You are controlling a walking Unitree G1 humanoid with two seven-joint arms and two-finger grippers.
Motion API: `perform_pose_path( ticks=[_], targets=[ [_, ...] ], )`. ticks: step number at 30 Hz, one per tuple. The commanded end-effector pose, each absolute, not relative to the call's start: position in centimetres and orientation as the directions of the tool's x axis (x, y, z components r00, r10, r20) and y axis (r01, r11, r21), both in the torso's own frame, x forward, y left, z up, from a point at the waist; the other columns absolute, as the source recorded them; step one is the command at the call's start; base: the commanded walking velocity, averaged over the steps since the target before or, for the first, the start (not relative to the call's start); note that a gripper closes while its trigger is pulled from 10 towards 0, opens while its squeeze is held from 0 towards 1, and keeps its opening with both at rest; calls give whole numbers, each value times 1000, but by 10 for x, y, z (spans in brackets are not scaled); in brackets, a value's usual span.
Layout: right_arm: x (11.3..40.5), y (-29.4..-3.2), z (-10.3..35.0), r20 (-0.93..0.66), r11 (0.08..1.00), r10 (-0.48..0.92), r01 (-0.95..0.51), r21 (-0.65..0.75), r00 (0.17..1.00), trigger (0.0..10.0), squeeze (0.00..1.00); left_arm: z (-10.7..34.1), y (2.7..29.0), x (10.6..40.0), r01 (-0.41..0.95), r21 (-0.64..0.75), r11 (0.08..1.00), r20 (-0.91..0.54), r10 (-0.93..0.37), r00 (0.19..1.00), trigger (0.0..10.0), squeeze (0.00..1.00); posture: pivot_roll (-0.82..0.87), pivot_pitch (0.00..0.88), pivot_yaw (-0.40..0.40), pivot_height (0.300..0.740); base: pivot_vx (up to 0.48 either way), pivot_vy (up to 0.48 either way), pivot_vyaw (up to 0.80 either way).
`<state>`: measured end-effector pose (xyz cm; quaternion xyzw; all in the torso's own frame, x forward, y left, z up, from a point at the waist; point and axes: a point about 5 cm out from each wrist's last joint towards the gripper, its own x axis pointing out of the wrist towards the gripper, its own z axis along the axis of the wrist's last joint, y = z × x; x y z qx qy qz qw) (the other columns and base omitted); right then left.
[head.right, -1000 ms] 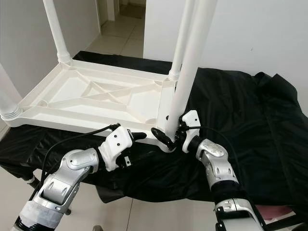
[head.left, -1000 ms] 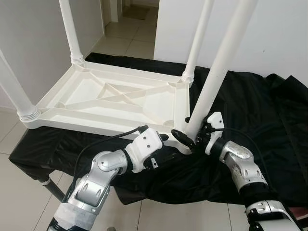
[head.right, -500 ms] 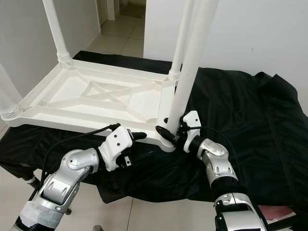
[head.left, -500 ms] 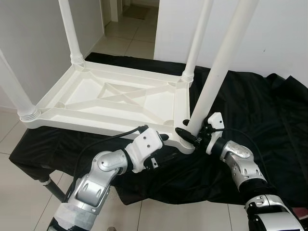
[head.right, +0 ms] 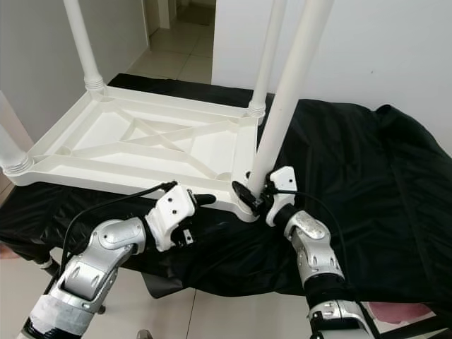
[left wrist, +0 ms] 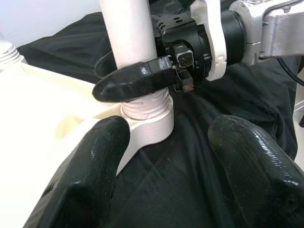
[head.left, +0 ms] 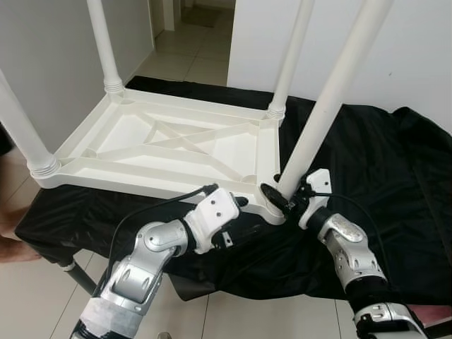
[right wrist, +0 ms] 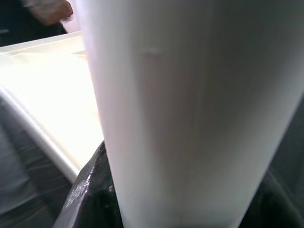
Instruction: Building children table
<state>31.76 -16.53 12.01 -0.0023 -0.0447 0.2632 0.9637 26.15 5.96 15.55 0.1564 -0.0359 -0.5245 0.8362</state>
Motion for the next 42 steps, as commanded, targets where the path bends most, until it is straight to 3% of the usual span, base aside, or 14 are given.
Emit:
perform_pose_path(
  ticks=[1,4,7,10,15,17,21,36,37,39,40,42],
  targets=[
    [316,-173,117,69,902,431,-432,-8,900,10000,0,151,59,263,851,289,439,-101,-869,483,10000,0,11,20,-40,740,0,0,0],
    [308,-166,115,79,929,366,-368,22,927,10000,0,150,59,263,851,287,440,-103,-869,484,10000,0,4,18,-39,740,0,0,0],
    [302,-162,112,54,976,208,-211,59,977,10000,0,149,59,262,855,287,432,-109,-872,478,10000,0,3,17,-40,740,0,0,0],
    [301,-162,111,47,980,189,-191,60,981,10000,0,149,59,262,855,288,431,-109,-872,477,10000,0,3,17,-40,740,0,0,0],
    [289,-142,112,30,991,-29,25,131,999,10000,0,149,59,263,853,290,435,-108,-870,480,10000,0,9,14,-56,740,0,0,0],
    [289,-142,112,30,991,-29,25,131,999,10000,0,149,59,263,853,290,435,-108,-870,480,10000,0,9,14,-56,740,0,0,0],
    [280,-118,110,1,984,-33,32,175,999,10000,0,147,58,260,856,280,435,-108,-872,478,10000,0,11,16,-59,740,0,0,0],
    [280,-133,120,-12,982,-74,75,174,997,10000,0,146,59,259,855,283,435,-112,-870,480,10000,0,15,12,-69,740,0,0,0],
    [283,-140,123,1,981,-69,68,180,998,10000,878,146,59,259,853,285,437,-112,-869,482,10000,0,16,12,-71,740,0,0,0],
    [283,-140,123,1,981,-69,68,180,998,10000,878,146,59,259,853,285,437,-112,-869,482,10000,0,16,12,-71,740,0,0,0],
    [283,-143,125,13,982,-65,62,178,998,10000,1000,146,59,260,852,287,439,-112,-868,485,10000,0,16,12,-71,740,0,0,0],
    [283,-143,125,13,982,-65,62,178,998,10000,1000,146,59,260,852,287,439,-112,-868,485,10000,0,16,12,-71,740,0,0,0]
  ],
)
